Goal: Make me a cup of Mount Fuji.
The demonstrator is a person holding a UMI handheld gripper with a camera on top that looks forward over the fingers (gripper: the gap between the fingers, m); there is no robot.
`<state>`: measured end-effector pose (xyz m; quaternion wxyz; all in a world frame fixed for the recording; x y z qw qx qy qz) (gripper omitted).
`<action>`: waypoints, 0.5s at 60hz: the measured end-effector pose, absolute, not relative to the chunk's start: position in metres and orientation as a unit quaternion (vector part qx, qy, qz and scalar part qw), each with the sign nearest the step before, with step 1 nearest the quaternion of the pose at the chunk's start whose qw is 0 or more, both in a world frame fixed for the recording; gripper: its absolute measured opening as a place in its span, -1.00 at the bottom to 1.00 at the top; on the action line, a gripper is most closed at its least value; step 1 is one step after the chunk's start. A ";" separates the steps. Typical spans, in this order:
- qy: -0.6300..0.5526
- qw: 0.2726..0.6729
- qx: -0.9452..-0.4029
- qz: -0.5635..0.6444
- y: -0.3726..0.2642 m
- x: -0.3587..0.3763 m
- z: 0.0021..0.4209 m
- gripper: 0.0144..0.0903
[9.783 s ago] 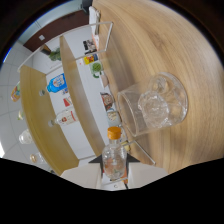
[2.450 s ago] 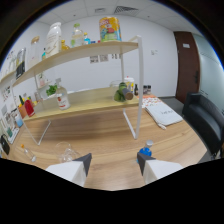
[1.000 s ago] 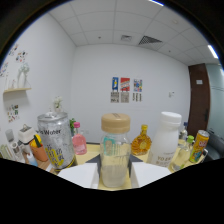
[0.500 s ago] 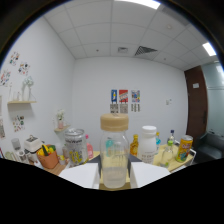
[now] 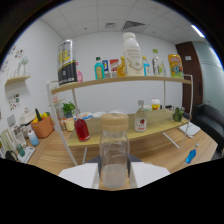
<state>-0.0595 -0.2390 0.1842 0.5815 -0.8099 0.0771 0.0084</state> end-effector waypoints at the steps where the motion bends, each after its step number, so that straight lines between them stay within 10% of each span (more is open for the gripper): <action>1: 0.079 0.580 -0.810 0.012 -0.239 -0.060 0.178 -0.30; 30: 0.369 0.453 -0.735 0.345 -0.228 -0.079 0.107 -0.30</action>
